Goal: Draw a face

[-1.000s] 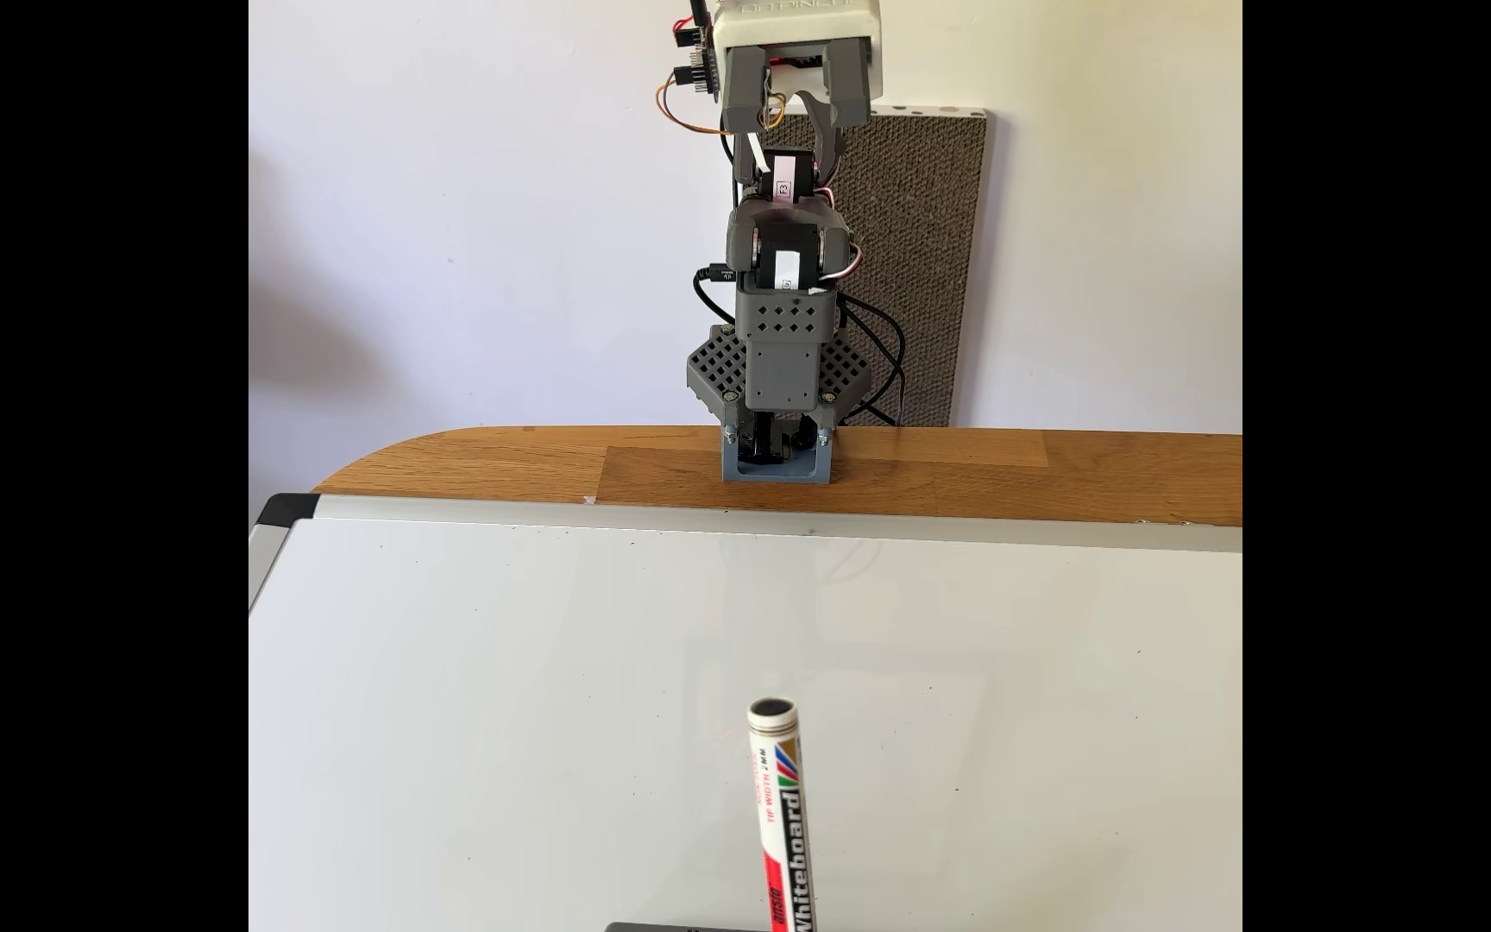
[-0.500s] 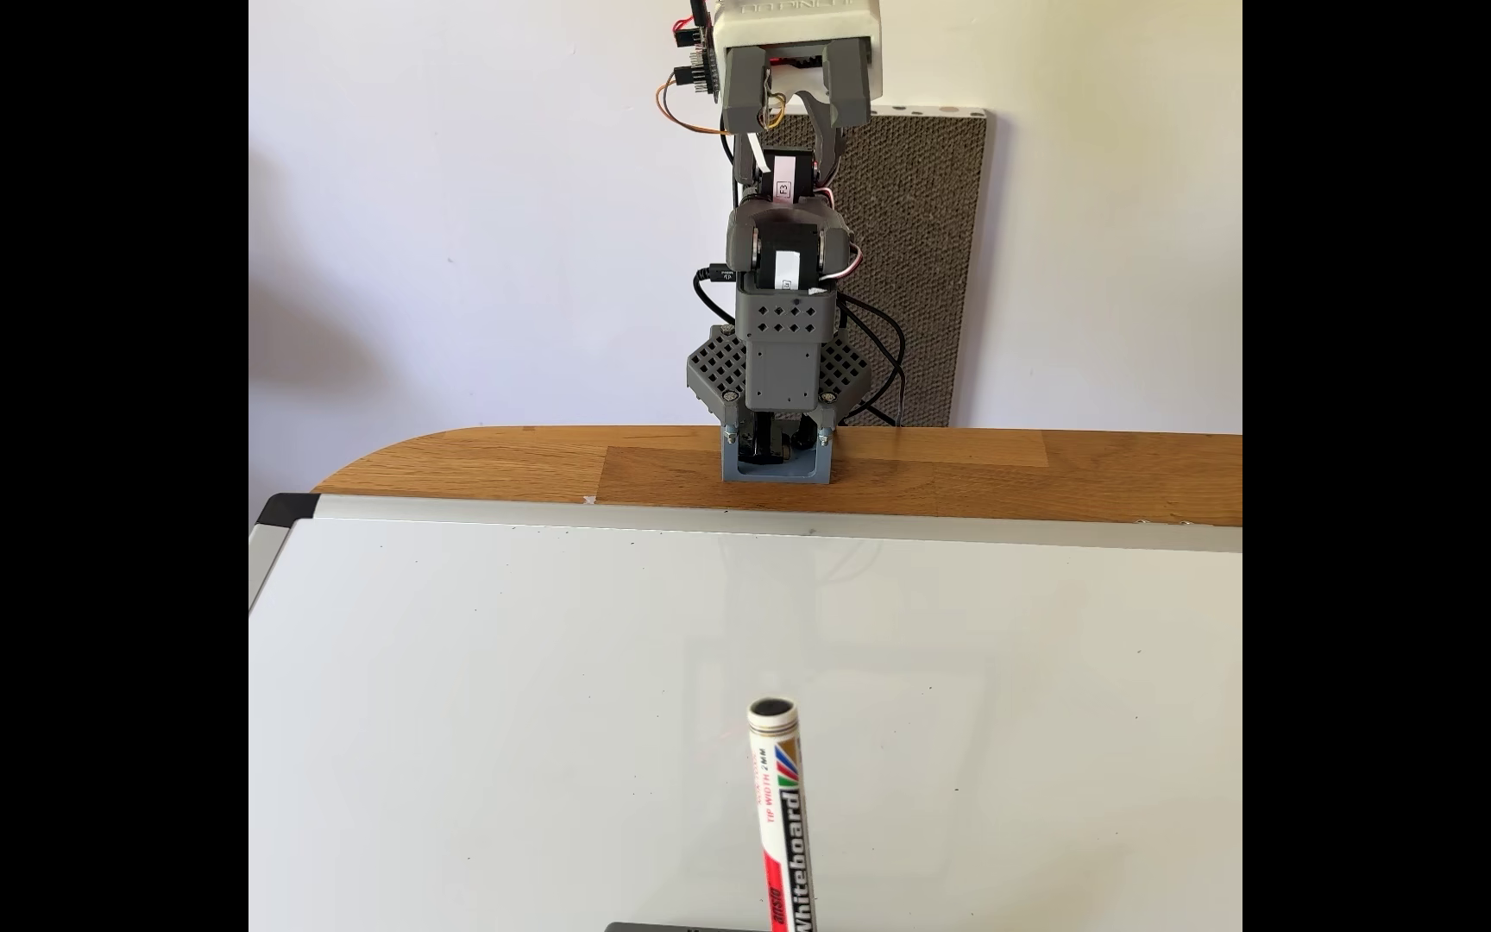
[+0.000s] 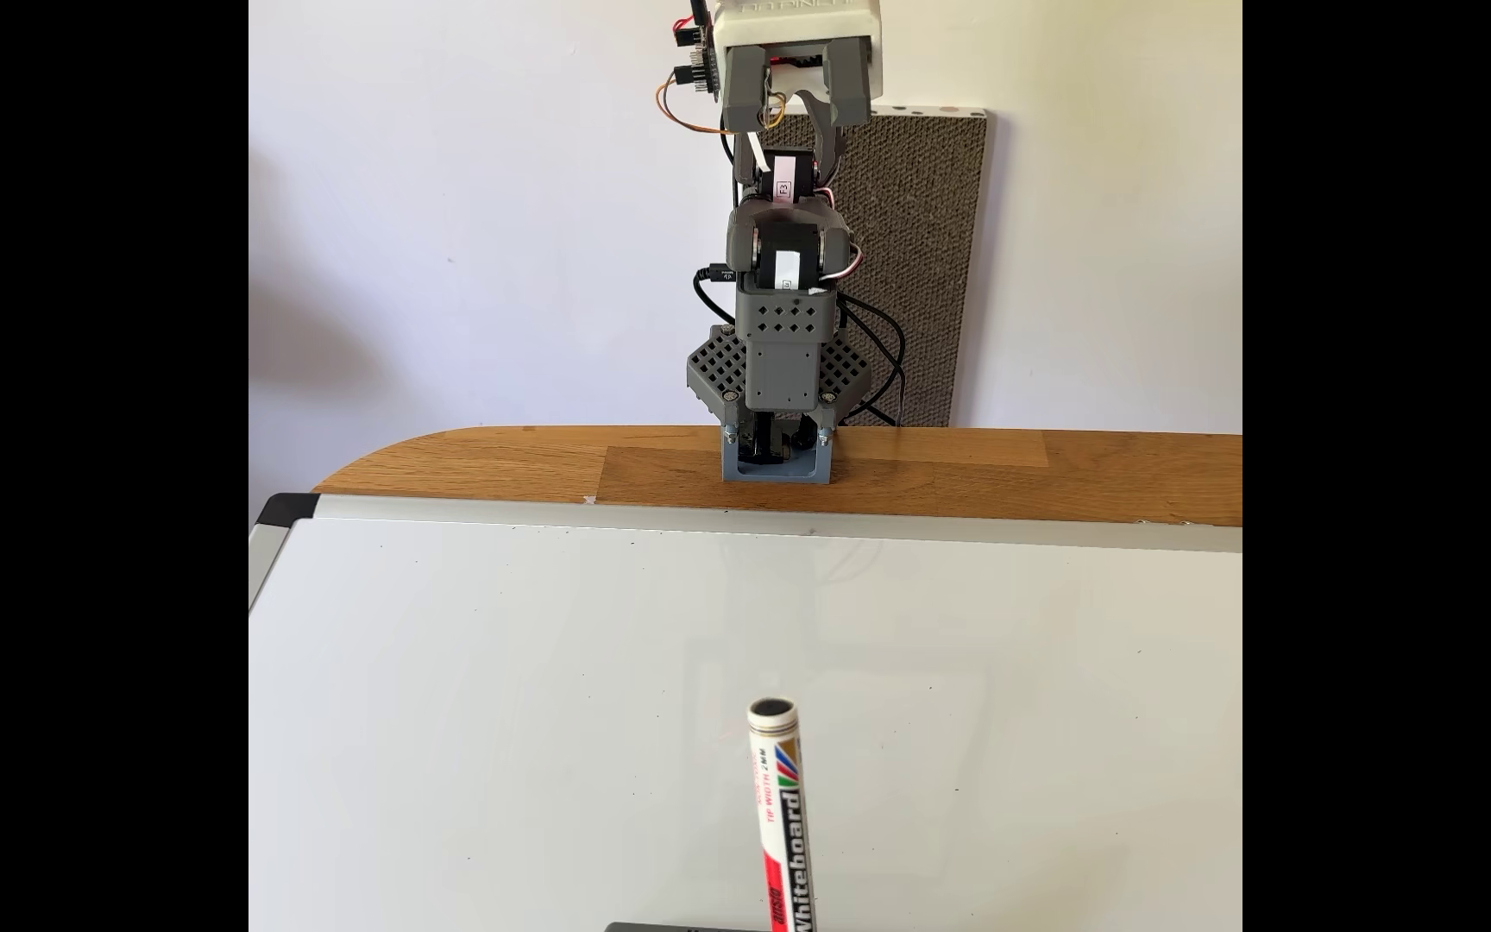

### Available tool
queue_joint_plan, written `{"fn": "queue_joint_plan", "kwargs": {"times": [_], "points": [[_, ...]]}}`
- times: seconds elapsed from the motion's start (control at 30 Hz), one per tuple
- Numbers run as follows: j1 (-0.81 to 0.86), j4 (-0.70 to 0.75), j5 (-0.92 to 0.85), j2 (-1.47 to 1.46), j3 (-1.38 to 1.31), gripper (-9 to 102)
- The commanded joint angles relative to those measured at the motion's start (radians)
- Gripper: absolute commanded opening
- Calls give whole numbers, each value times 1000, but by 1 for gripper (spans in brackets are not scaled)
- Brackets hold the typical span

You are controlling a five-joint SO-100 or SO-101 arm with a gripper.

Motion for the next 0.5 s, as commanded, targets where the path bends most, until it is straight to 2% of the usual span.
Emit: {"fn": "queue_joint_plan", "kwargs": {"times": [0.0,0.47], "points": [[-6,-28,-6,58,2,102],[-11,-28,0,58,2,102]]}}
